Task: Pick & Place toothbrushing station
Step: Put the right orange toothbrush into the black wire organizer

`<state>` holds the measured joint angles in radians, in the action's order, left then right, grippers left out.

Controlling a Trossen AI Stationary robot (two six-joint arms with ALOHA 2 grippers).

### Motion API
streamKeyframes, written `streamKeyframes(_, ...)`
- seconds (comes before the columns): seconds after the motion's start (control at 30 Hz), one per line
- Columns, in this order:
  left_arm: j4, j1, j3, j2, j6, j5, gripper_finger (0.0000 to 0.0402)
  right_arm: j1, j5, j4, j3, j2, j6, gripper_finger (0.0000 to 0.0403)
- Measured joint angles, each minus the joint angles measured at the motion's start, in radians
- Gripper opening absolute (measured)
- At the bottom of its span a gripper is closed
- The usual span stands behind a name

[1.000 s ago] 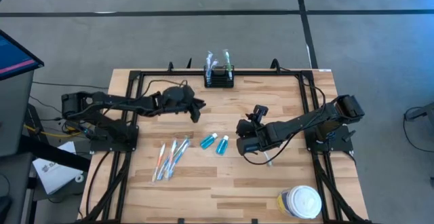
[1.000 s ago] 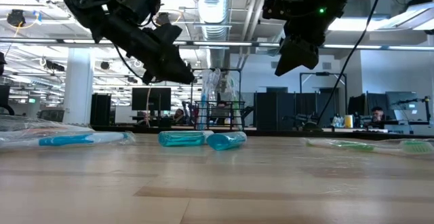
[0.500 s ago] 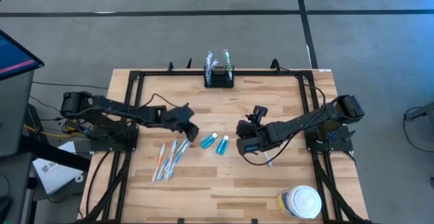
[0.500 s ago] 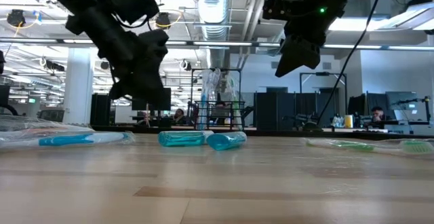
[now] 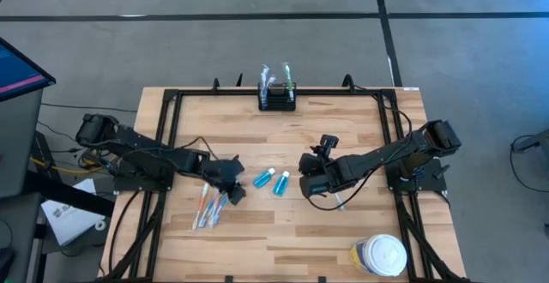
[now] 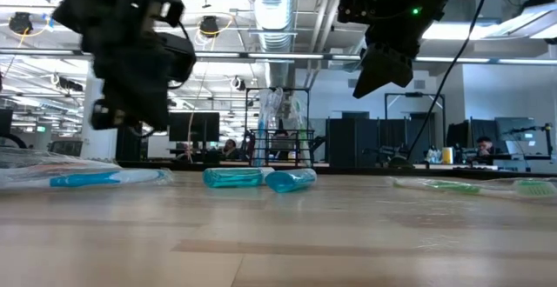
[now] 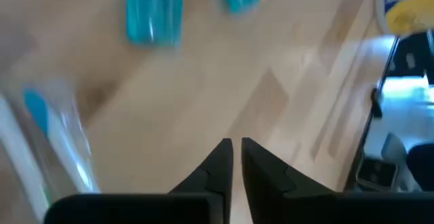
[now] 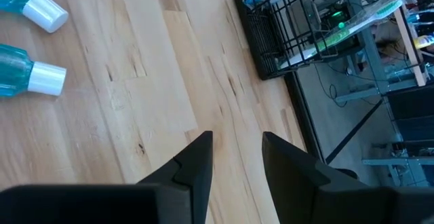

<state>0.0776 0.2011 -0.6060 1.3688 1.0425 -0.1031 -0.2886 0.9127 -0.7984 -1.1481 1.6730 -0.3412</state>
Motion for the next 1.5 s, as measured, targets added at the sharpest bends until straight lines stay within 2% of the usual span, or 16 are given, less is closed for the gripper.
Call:
streamKeyframes(0.1, 0.03, 0.058, -0.001, -0.019, 0.084, 0.003, 0.0005, 0.0, 0.0, 0.002, 0.0, 0.0, 0.0, 0.0118)
streamKeyframes(0.33, 0.274, 0.165, -0.001, -0.144, 0.286, 0.125, 0.0001, 0.0, 0.0, 0.019, 0.0, 0.0, 0.005, 0.0118)
streamKeyframes(0.57, 0.452, 0.228, 0.0, -0.164, 0.409, 0.069, 0.0001, 0.001, 0.0, 0.025, 0.0, 0.0, 0.008, 0.0118)
streamKeyframes(1.03, 0.466, 0.234, 0.0, -0.158, 0.436, -0.002, 0.0012, 0.001, -0.022, 0.025, 0.0, 0.0, 0.009, 0.0118)
streamKeyframes(1.5, 0.452, 0.249, 0.0, -0.134, 0.446, 0.016, 0.0092, 0.001, -0.024, 0.025, 0.0, 0.0, 0.009, 0.0118)
